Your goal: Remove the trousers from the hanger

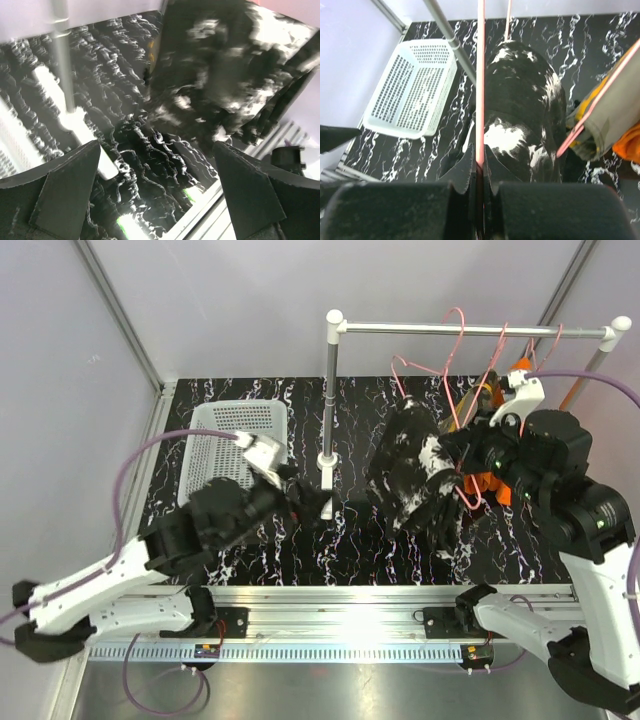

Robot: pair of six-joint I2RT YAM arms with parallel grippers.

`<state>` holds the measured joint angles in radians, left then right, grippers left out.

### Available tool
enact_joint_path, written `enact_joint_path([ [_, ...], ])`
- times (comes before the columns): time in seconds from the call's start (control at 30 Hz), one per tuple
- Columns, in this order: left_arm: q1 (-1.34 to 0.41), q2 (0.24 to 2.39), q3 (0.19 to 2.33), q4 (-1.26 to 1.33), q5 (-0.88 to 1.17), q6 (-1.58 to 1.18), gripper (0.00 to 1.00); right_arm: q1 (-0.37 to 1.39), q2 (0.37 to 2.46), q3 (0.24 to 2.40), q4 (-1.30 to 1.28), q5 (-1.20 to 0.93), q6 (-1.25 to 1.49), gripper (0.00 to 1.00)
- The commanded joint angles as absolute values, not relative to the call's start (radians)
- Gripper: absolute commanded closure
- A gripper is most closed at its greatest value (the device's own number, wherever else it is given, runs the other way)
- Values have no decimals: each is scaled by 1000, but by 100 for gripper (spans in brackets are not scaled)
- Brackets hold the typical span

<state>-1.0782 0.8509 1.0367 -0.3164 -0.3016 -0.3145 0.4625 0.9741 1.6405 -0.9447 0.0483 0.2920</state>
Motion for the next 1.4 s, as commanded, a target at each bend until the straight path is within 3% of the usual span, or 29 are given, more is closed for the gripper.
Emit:
enact_joint_path([
  [0.0, -1306, 963, 1135, -164, -606, -186, 1, 465, 925, 1637, -827, 5, 333, 100],
  [0.1, -1470, 1078, 1195, -57, -702, -66, 1, 466, 907, 1637, -851, -46, 339, 100],
  [0.27, -1597, 1258, 1306, 104, -739, 92, 1, 465, 894, 1655, -925, -66, 350, 100],
  [0.63, -1603, 1571, 1566, 86, -779, 86, 3, 465, 819, 1670, -950, -112, 336, 100],
  [0.97, -1586, 1631, 1621, 51, -785, 77, 9, 466, 788, 1690, -937, -156, 345, 100],
  [1.13, -1580, 1641, 1624, 46, -746, 49, 2, 466, 796, 1692, -933, -166, 351, 100],
  [1.33, -1577, 1644, 1628, 43, -733, 43, 9, 466, 796, 1698, -931, -164, 353, 100],
  [1.37, -1575, 1644, 1631, 43, -727, 41, 16, 465, 796, 1698, -931, -164, 353, 100],
])
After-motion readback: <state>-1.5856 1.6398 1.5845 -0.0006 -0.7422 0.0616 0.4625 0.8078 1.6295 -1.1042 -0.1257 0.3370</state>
